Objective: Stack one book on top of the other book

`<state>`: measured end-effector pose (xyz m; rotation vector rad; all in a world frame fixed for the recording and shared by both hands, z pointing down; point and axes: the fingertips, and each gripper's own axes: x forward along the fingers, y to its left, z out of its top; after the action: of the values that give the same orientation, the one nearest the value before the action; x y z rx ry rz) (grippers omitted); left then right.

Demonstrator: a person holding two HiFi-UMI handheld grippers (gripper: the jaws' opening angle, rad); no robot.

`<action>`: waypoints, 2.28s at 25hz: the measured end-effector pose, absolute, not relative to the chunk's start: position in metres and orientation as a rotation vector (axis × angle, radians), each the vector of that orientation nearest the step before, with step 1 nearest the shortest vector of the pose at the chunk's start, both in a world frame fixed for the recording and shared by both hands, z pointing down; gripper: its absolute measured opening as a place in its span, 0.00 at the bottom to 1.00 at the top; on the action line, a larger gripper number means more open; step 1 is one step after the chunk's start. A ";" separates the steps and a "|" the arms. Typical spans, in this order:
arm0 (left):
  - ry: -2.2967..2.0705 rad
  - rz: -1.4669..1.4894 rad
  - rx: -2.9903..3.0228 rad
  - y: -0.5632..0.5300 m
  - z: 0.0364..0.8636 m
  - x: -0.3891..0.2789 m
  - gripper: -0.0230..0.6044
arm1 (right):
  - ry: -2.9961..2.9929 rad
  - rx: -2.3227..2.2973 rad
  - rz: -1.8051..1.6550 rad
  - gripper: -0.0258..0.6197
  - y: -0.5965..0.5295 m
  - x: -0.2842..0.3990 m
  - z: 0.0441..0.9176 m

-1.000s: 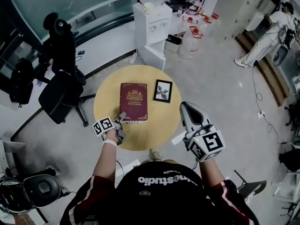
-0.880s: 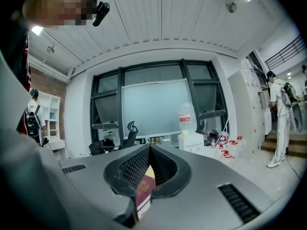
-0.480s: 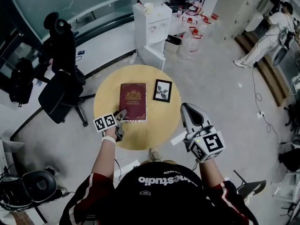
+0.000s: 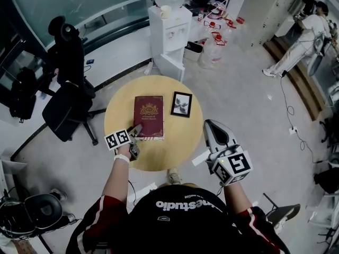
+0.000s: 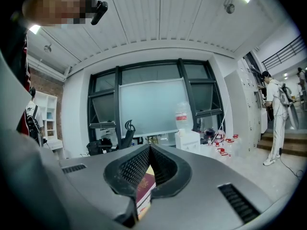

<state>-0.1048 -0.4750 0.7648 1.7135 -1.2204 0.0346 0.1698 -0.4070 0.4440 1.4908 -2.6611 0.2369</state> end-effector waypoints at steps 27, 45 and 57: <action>-1.309 -0.119 2.090 -0.407 0.590 -0.125 0.53 | -2.748 1.404 0.144 0.08 -0.358 0.126 0.391; -1.307 -0.144 2.497 -0.313 0.454 -0.127 0.45 | -2.673 1.547 0.101 0.08 -0.292 0.127 0.365; -1.443 -0.129 2.617 -0.264 0.406 -0.154 0.31 | -2.684 1.622 0.159 0.08 -0.245 0.110 0.369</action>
<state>-0.1537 -0.2644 0.4065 2.6168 -1.4429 -0.1290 0.1100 -0.2454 0.3688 1.6217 -2.6837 0.1592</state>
